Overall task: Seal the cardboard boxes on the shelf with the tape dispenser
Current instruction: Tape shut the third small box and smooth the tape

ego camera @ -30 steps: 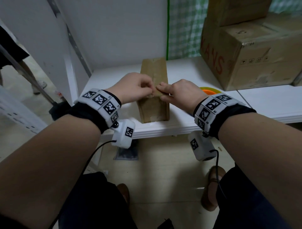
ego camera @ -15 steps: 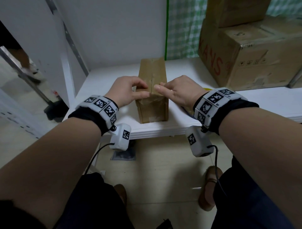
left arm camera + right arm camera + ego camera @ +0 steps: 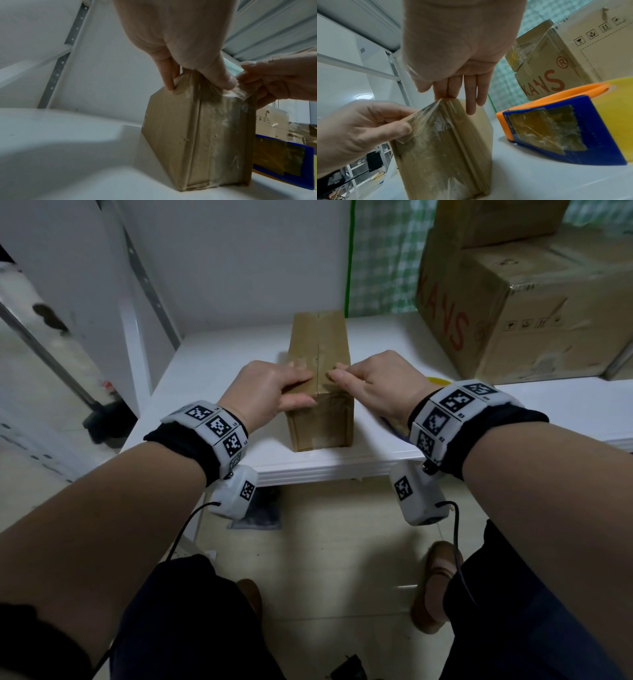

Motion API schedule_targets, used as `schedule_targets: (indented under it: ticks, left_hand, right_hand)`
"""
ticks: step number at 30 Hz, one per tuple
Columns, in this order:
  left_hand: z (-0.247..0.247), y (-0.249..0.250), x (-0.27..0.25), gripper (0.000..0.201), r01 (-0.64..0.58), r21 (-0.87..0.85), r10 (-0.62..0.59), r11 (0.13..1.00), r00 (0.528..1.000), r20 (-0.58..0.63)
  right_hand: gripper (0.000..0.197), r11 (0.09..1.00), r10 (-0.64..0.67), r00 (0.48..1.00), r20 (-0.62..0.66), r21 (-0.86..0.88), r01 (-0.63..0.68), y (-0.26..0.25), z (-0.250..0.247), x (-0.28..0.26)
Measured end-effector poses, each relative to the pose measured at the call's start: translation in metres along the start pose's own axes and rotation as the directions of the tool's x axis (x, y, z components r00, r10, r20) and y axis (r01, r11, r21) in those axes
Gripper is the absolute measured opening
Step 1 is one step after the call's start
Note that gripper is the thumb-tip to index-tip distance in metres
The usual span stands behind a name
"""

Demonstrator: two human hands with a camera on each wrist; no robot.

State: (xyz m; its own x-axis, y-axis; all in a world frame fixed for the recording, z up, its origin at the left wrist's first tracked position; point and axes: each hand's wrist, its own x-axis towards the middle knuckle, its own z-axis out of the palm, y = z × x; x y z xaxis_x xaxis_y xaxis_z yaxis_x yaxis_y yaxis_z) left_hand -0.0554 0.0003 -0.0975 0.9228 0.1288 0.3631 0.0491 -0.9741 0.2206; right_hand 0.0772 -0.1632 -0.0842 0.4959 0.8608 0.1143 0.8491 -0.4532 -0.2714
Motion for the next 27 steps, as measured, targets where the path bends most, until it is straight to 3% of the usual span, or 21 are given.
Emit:
schedule_targets:
  ticks: [6, 13, 15, 17, 20, 24, 27]
  left_hand:
    - [0.006, 0.001, -0.004, 0.053, 0.035, 0.075, -0.031, 0.997, 0.998, -0.047]
    - [0.000, 0.007, 0.000, 0.072, 0.057, 0.313, -0.082, 0.948, 0.994, 0.069]
    - [0.003, 0.009, 0.003, 0.070, 0.126, 0.269, -0.130, 0.955, 0.992, -0.005]
    - [0.012, 0.010, 0.005, 0.067, 0.196, 0.115, -0.186, 0.974, 0.978, -0.097]
    - [0.028, 0.012, 0.001, 0.068, 0.215, -0.036, -0.218, 0.976, 0.952, -0.215]
    - [0.031, 0.012, -0.002, 0.066, 0.208, -0.003, -0.203, 0.978, 0.952, -0.227]
    - [0.037, 0.008, -0.002, 0.062, 0.147, 0.064, -0.128, 0.987, 0.962, -0.241]
  right_hand:
    - [0.051, 1.000, -0.004, 1.000, 0.021, -0.018, 0.004, -0.002, -0.002, -0.001]
    - [0.051, 1.000, 0.003, 0.999, 0.051, 0.012, -0.004, -0.003, -0.006, -0.005]
    - [0.051, 1.000, 0.000, 0.998, 0.056, 0.007, 0.000, -0.004, -0.007, -0.006]
    - [0.050, 1.000, 0.003, 0.998, 0.062, 0.025, -0.005, -0.003, -0.006, -0.009]
    - [0.049, 0.999, 0.001, 0.998, 0.057, 0.054, -0.004, 0.001, -0.004, -0.012]
    - [0.045, 0.995, -0.033, 0.999, 0.024, 0.094, 0.030, 0.004, 0.003, -0.010]
    - [0.044, 0.991, -0.026, 0.999, 0.022, 0.129, 0.023, 0.005, 0.006, -0.008]
